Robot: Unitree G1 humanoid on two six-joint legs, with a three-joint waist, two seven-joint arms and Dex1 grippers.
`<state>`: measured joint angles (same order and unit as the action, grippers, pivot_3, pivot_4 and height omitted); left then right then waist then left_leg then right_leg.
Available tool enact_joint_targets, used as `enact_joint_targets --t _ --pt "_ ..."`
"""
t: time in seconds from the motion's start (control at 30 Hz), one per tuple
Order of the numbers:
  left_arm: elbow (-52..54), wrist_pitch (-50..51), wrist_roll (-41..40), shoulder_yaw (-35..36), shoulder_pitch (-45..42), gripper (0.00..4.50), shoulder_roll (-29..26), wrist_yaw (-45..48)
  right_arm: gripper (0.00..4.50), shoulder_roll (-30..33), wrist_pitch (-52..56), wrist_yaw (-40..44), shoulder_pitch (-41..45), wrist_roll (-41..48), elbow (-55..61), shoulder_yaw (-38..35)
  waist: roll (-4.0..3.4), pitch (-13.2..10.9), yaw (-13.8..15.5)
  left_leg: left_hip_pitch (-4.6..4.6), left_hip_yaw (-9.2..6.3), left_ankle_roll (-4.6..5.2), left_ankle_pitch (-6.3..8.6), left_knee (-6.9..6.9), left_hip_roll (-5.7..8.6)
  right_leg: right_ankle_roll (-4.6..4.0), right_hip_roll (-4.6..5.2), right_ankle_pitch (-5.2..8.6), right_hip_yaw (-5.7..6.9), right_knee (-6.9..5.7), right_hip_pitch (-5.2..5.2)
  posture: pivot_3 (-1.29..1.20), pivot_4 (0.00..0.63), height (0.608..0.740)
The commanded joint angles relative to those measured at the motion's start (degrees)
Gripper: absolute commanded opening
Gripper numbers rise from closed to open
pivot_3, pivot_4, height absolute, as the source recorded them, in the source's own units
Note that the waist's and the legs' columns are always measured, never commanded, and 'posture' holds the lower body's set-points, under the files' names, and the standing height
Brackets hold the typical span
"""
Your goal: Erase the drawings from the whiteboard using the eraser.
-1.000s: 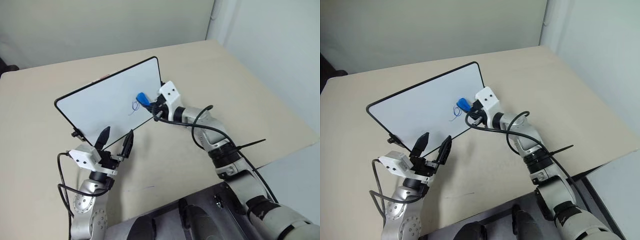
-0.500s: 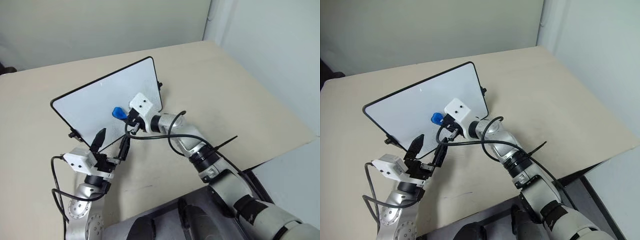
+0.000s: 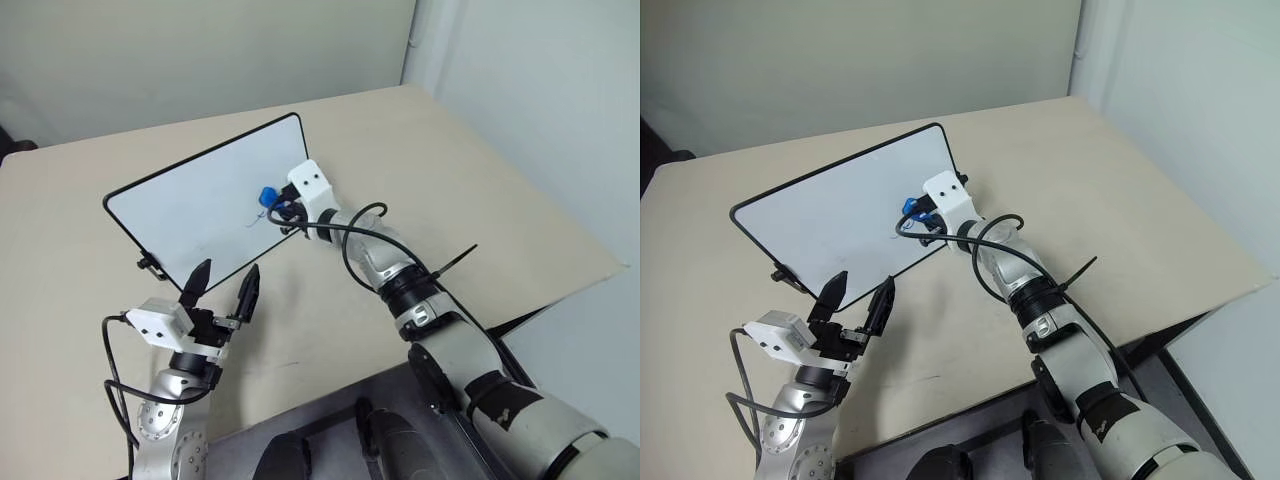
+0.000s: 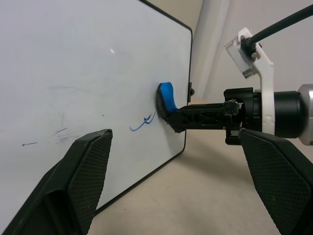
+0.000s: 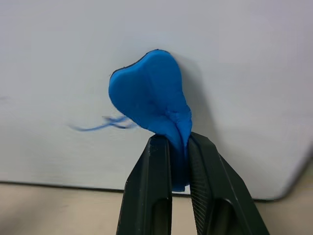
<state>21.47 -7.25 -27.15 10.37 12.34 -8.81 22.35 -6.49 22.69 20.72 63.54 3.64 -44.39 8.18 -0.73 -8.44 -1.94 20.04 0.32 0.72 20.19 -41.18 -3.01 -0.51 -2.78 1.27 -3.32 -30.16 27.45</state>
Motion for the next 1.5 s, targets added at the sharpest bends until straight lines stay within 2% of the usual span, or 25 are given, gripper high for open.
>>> enact_joint_targets --t 0.03,0.4,0.67,0.9,1.37,1.5 --pt "2.3 -0.6 -0.3 0.0 -0.8 4.50 -0.5 0.5 0.22 0.0 -2.0 -2.9 2.7 -0.4 -1.5 -2.1 0.00 0.0 0.0 0.00 -0.04 0.00 0.00 0.00 0.00 0.00 -0.01 -0.01 0.04 0.03 0.00 0.00 0.150 0.740" --pt "1.9 -0.5 -0.3 -0.6 -1.5 4.50 -0.5 0.6 0.22 -3.2 -0.1 3.6 -1.2 -2.9 5.0 4.9 0.00 0.0 -0.9 0.10 -0.05 -0.23 0.17 0.06 -0.02 0.01 -0.04 0.02 0.08 0.18 0.20 0.00 0.150 0.740" --pt "1.1 -0.8 0.0 -0.9 -2.1 4.50 -0.4 0.9 0.22 -7.2 2.0 2.8 0.2 -6.4 -1.2 9.2 0.00 0.0 -1.2 0.11 -0.04 -0.23 0.18 0.12 -0.06 -0.04 -0.06 0.01 0.06 0.17 0.26 0.00 0.150 0.740" --pt "1.1 -1.0 0.1 -1.0 -2.0 4.50 -0.3 0.7 0.22 -8.4 1.8 5.3 -0.7 -6.3 2.3 11.6 0.00 0.0 -1.2 0.12 -0.04 -0.24 0.18 0.13 -0.06 -0.06 -0.07 0.01 0.07 0.17 0.28 0.00 0.150 0.740" --pt "0.7 -1.1 -0.2 -0.6 -2.0 4.50 -0.4 0.8 0.22 -7.3 -0.1 4.9 1.2 0.0 10.1 4.8 0.02 0.0 -1.2 0.42 -0.04 -0.25 0.17 0.11 -0.07 -0.44 -0.07 -0.23 0.07 0.16 0.57 0.00 0.150 0.740" --pt "0.7 -1.0 -0.2 -0.5 -2.0 4.50 -0.5 0.8 0.22 -7.2 0.2 6.7 -0.9 -2.0 8.6 8.5 0.02 0.0 -1.2 0.42 -0.04 -0.26 0.17 0.10 -0.07 -0.42 -0.07 -0.23 0.07 0.16 0.57 0.00 0.150 0.740"
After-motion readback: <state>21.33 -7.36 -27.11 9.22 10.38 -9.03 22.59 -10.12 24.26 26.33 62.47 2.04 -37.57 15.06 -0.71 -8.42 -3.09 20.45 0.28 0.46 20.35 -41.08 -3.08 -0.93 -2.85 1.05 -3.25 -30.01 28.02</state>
